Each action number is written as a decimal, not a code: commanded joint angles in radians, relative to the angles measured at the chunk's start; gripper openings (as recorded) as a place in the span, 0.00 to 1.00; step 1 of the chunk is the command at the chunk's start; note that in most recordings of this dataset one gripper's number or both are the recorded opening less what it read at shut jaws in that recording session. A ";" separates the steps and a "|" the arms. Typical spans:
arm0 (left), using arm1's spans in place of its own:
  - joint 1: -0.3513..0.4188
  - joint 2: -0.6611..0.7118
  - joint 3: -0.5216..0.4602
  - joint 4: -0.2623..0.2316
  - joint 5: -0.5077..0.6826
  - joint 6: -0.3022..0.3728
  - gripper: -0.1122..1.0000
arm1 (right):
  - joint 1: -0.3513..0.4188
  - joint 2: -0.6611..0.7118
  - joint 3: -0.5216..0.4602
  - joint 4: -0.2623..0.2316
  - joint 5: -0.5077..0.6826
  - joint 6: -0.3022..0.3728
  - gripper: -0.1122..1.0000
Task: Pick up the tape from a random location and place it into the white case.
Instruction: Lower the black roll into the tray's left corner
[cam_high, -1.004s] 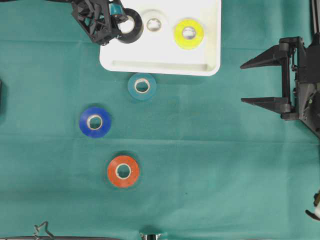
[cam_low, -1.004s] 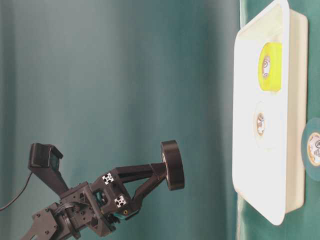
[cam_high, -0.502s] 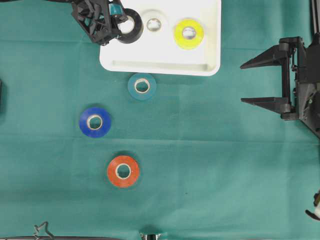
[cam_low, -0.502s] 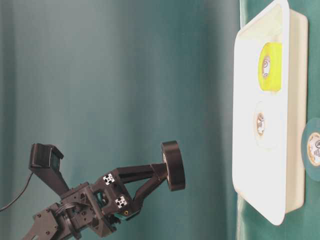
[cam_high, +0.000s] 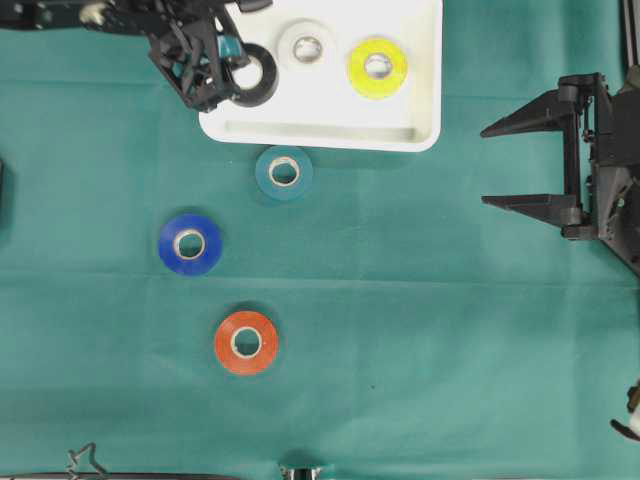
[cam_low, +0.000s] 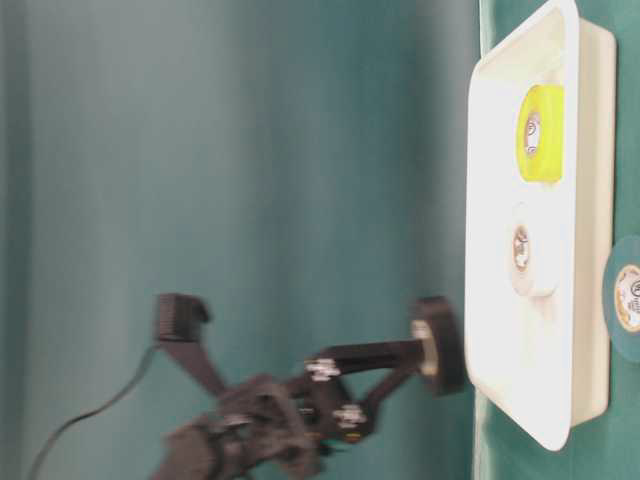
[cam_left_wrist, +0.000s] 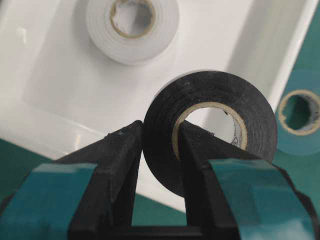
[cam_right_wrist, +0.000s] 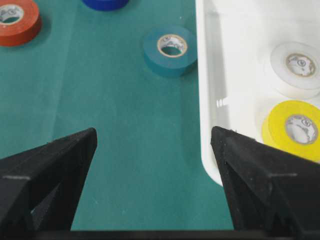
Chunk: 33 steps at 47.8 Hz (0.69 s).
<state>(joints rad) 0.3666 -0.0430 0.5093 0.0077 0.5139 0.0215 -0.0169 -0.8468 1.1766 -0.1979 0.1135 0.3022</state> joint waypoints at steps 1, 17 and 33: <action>0.011 0.018 0.006 0.002 -0.046 0.000 0.27 | -0.008 0.005 -0.029 0.000 -0.003 0.000 0.89; 0.031 0.071 0.055 0.002 -0.152 0.000 0.27 | -0.014 0.011 -0.029 0.000 -0.005 0.000 0.89; 0.032 0.078 0.058 0.000 -0.164 0.003 0.27 | -0.025 0.015 -0.028 0.000 -0.006 0.000 0.89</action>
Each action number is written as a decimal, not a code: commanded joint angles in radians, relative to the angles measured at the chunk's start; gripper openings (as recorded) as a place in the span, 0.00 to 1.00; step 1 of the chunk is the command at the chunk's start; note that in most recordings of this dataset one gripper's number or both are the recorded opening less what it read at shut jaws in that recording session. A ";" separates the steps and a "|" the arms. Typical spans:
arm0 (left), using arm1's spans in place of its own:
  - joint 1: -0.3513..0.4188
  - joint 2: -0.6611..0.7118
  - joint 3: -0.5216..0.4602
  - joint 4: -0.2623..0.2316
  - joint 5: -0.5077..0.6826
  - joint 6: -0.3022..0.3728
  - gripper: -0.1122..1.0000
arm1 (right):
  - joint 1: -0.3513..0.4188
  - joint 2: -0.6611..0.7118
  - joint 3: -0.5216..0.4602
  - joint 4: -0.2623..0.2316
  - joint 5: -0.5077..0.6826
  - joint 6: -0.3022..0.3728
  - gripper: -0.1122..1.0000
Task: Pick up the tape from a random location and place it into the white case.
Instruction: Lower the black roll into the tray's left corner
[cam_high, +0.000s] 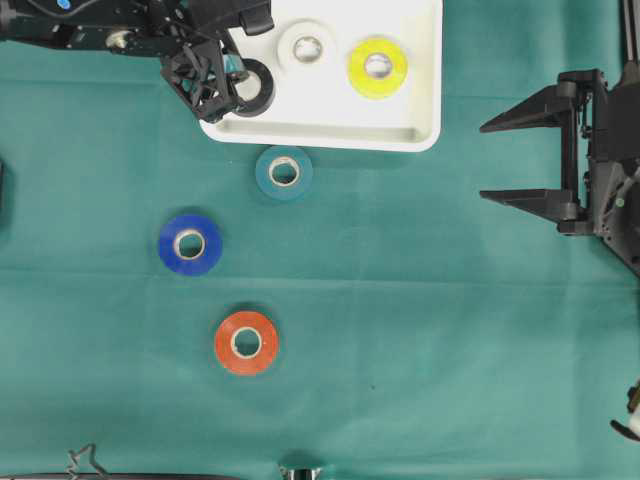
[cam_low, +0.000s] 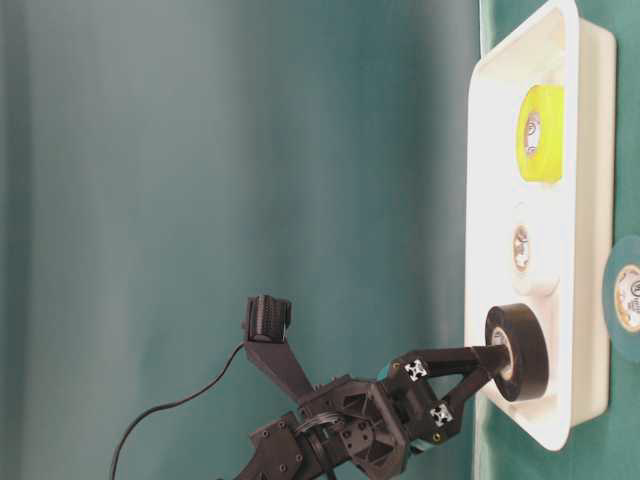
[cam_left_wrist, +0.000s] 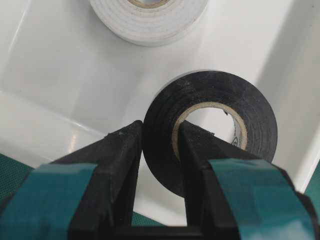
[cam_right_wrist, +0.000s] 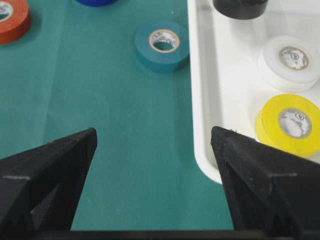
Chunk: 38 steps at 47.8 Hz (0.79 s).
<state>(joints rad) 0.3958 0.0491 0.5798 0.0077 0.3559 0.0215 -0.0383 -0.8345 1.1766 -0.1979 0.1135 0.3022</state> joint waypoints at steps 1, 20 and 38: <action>0.003 -0.014 -0.012 0.000 -0.006 0.003 0.27 | -0.003 0.003 -0.029 0.000 -0.006 0.000 0.89; 0.003 -0.014 -0.017 -0.005 -0.018 0.018 0.27 | -0.003 0.003 -0.028 0.000 -0.003 0.000 0.89; 0.002 -0.015 -0.015 -0.003 -0.015 0.043 0.95 | -0.003 0.003 -0.029 0.000 -0.003 0.000 0.89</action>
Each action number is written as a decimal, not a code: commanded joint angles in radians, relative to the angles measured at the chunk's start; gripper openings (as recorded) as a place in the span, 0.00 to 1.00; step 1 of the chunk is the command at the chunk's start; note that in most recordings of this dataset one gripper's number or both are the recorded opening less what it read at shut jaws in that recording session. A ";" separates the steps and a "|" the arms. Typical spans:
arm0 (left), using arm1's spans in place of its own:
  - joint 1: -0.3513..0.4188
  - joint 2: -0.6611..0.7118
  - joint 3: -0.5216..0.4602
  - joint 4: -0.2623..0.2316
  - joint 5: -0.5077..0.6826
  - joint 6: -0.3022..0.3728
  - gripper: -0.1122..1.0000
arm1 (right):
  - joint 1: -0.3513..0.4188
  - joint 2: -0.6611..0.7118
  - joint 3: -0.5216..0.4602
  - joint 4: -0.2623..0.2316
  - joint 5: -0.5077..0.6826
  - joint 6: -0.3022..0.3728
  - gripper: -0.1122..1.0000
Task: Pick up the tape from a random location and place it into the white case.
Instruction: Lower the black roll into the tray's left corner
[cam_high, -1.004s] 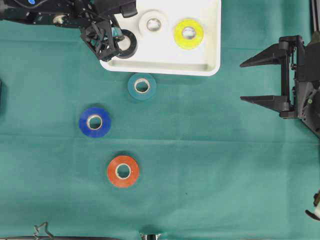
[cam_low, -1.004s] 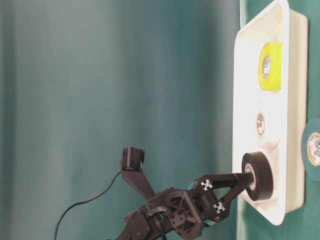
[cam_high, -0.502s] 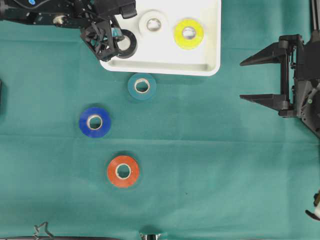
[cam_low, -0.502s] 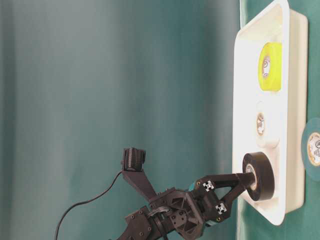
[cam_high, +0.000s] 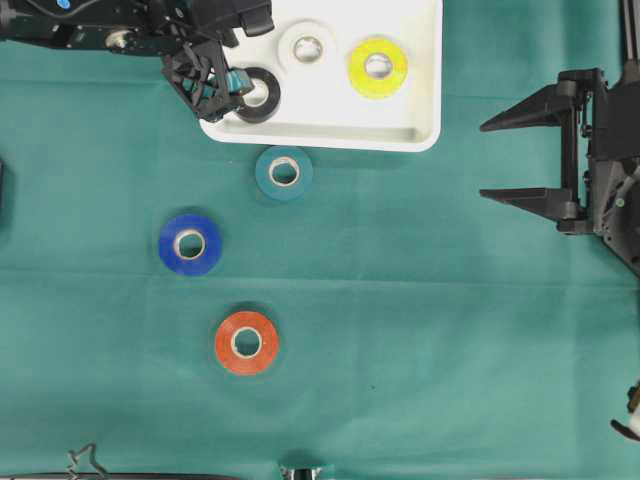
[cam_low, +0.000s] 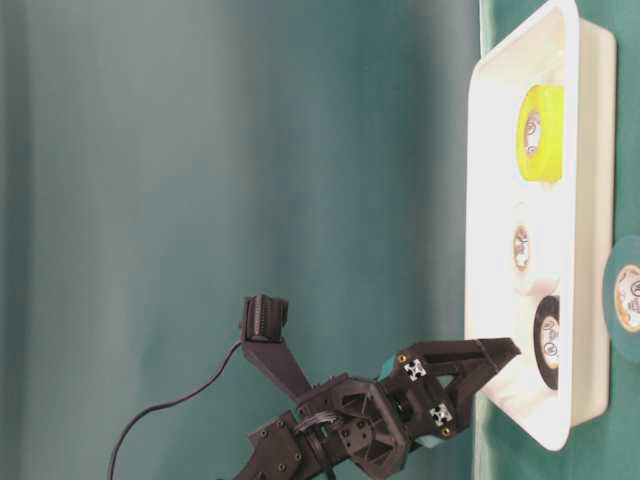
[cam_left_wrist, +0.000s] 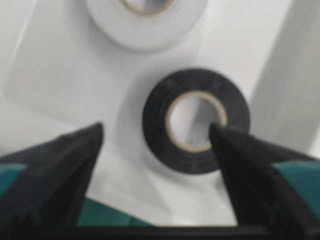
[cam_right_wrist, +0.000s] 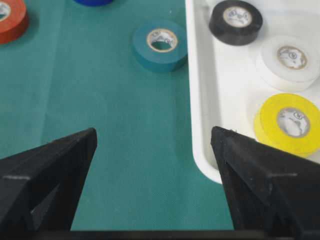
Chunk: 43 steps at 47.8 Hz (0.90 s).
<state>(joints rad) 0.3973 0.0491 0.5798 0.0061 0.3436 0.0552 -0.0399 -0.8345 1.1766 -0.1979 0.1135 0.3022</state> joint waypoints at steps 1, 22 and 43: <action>0.000 -0.017 -0.017 -0.002 -0.003 0.014 0.97 | -0.002 0.003 -0.029 0.000 -0.003 0.000 0.89; 0.000 -0.040 -0.031 -0.002 0.009 0.021 0.97 | -0.002 0.003 -0.029 -0.002 -0.003 0.000 0.89; -0.002 -0.129 -0.133 0.002 0.150 0.040 0.97 | -0.002 0.003 -0.031 0.000 -0.003 0.000 0.89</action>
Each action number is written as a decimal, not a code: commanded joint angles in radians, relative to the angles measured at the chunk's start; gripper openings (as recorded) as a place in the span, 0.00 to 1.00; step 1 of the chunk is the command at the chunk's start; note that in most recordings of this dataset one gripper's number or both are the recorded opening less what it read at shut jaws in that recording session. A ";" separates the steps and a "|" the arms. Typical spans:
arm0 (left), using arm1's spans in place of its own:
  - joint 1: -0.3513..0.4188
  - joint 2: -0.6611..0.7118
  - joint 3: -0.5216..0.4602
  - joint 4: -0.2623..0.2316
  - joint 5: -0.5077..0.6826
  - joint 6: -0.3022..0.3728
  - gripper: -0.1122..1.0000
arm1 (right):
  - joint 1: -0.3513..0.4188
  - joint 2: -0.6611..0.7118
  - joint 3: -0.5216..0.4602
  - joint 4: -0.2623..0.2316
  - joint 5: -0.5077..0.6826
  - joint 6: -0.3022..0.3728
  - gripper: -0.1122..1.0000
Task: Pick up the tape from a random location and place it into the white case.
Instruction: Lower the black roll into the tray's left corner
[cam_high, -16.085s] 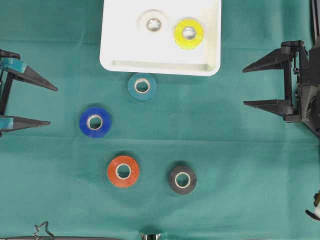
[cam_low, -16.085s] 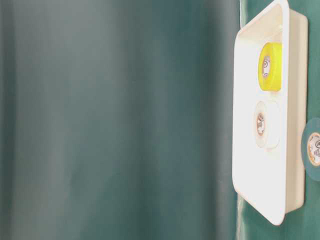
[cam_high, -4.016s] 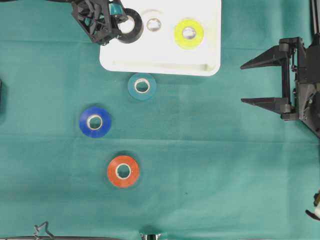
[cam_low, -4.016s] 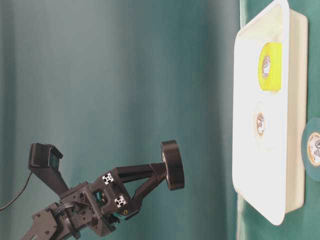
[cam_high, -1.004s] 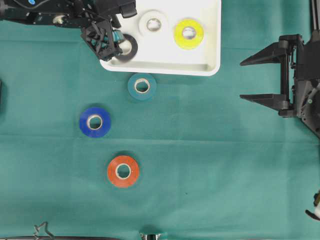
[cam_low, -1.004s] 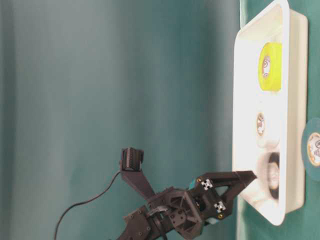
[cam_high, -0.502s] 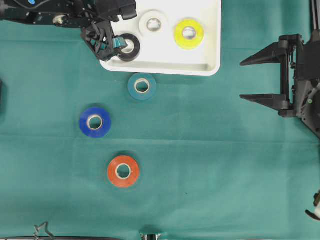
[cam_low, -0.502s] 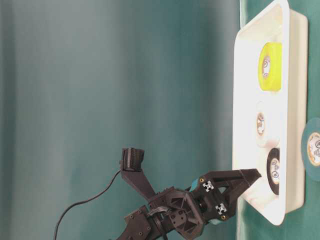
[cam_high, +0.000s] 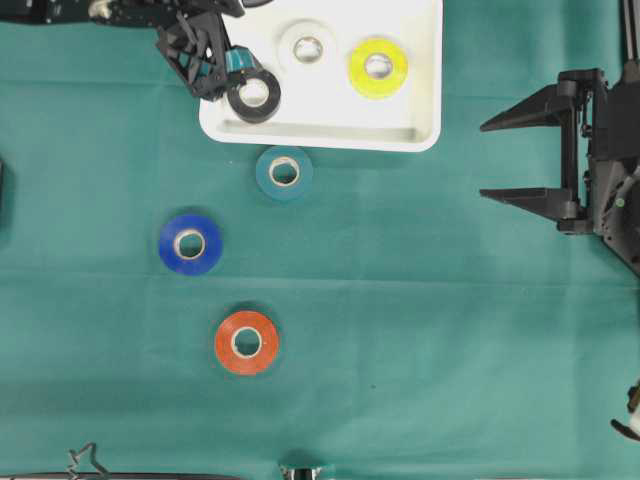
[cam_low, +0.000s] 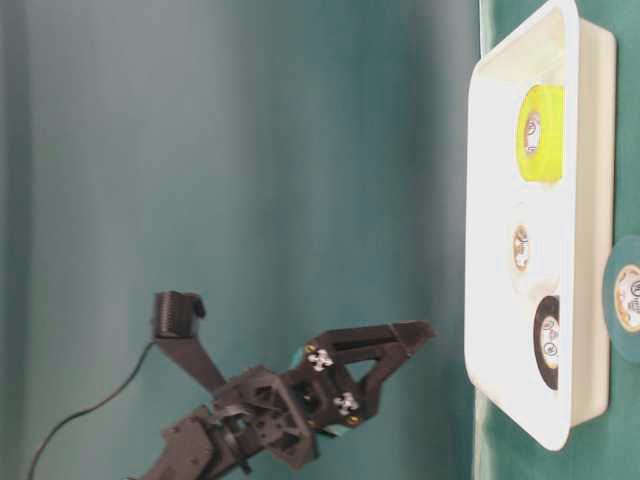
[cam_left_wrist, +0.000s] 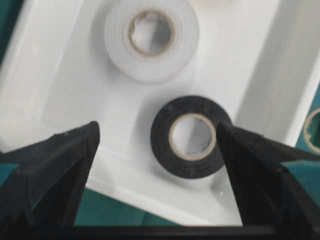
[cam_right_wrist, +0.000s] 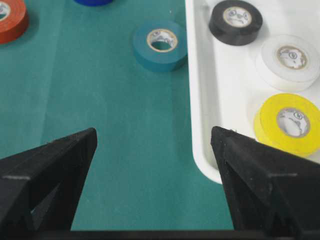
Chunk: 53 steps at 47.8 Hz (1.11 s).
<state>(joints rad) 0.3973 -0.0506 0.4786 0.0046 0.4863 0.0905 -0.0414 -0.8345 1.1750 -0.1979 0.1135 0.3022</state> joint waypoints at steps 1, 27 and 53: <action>-0.002 -0.029 -0.034 0.003 0.008 0.008 0.97 | -0.002 0.003 -0.029 0.000 -0.003 0.000 0.89; -0.051 -0.046 0.000 0.003 0.008 0.014 0.96 | -0.002 0.003 -0.037 0.000 -0.003 0.000 0.89; -0.310 -0.058 0.029 -0.002 -0.038 0.005 0.96 | 0.000 0.003 -0.041 0.000 -0.003 0.000 0.89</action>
<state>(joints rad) 0.1012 -0.0813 0.5154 0.0046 0.4709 0.0982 -0.0414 -0.8345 1.1612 -0.1979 0.1150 0.3022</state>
